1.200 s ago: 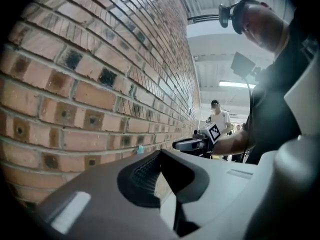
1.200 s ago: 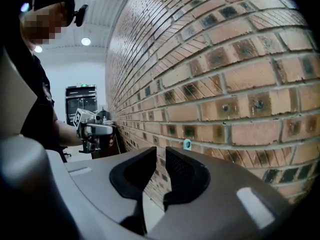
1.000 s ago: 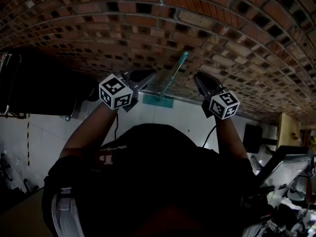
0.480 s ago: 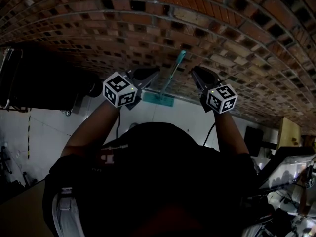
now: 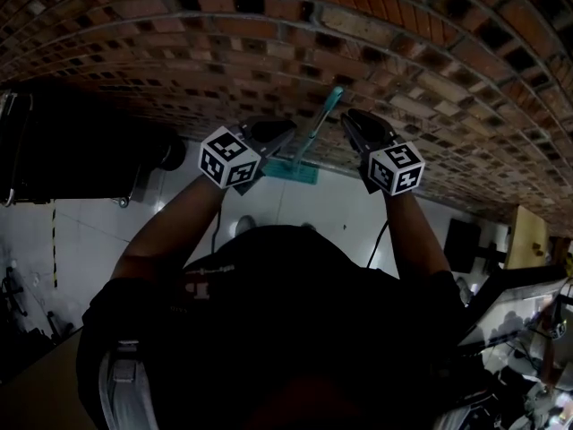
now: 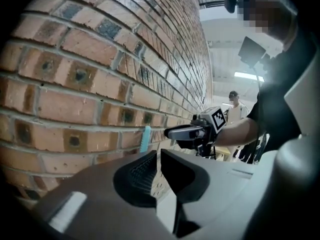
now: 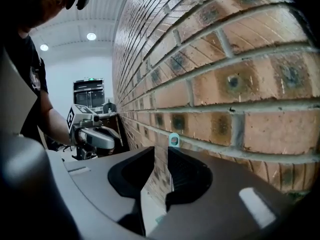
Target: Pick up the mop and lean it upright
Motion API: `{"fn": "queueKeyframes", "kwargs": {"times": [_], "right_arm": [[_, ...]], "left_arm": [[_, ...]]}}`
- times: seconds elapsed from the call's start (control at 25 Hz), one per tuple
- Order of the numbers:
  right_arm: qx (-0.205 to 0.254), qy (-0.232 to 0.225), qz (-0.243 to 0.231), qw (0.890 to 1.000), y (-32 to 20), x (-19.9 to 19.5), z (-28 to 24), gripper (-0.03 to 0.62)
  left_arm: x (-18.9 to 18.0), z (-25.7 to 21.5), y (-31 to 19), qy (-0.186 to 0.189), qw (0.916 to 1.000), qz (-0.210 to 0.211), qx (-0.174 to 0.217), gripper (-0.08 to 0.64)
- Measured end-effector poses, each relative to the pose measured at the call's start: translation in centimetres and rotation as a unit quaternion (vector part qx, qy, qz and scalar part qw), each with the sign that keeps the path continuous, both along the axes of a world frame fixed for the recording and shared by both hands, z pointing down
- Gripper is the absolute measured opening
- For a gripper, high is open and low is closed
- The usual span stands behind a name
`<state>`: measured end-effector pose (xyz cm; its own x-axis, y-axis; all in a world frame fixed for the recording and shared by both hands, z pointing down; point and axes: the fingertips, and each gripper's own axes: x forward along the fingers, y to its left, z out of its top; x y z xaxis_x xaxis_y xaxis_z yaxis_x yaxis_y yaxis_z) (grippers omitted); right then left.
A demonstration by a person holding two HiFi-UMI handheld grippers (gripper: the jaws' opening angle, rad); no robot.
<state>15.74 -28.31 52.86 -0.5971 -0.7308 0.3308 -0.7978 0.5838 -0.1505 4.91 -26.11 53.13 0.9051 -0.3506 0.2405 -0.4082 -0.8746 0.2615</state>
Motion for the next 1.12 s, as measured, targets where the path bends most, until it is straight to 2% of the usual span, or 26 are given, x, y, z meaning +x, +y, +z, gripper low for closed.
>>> {"fn": "queueKeyframes", "kwargs": {"times": [0.36,0.88,1.12], "right_arm": [[-0.004,0.007,0.020,1.000,-2.6,0.2,2.2,0.112],[-0.009,0.023,0.045,0.999,-4.0,-0.9,4.7,0.140],[-0.007,0.043,0.051,0.998,-4.4,-1.6,5.7,0.148]], "left_arm": [[2.4,5.5,-1.7,-0.048,0.9987,0.014,-0.007,0.091],[5.3,13.9,-3.9,-0.139,0.9902,-0.005,-0.015,0.137],[6.6,18.1,-4.7,-0.160,0.9857,-0.017,-0.049,0.147]]}}
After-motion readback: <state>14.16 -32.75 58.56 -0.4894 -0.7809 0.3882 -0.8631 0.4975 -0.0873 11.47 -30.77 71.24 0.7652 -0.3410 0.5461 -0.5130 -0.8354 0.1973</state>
